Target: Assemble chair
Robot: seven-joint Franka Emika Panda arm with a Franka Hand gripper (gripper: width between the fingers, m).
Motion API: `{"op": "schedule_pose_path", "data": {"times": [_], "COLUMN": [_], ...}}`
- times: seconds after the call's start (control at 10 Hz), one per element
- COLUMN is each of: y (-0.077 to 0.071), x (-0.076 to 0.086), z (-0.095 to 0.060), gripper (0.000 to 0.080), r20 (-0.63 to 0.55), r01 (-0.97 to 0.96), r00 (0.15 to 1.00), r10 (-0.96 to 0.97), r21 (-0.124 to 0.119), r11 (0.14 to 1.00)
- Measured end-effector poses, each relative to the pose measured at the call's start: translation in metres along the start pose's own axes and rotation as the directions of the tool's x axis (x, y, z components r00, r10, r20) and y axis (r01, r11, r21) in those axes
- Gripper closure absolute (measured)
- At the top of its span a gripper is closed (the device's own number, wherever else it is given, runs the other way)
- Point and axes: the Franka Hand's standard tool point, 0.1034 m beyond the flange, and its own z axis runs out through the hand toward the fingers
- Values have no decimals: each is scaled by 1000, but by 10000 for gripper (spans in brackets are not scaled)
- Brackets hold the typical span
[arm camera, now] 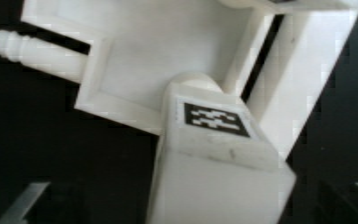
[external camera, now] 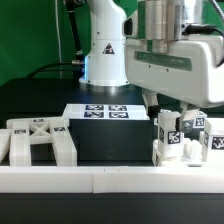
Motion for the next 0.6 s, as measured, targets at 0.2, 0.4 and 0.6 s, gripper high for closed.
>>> {"op": "schedule_pose_path", "data": {"times": [0.2, 0.4, 0.6], "y": [-1, -1, -1], "x": [-4, -3, -1], "z": [1, 1, 0], "gripper": [151, 151, 151], "r20": [1, -1, -3], "r01": [180, 338, 514], "r00": [984, 941, 858], "r10": [-180, -338, -514], "r21": [1, 3, 3], "r11": [984, 941, 858]}}
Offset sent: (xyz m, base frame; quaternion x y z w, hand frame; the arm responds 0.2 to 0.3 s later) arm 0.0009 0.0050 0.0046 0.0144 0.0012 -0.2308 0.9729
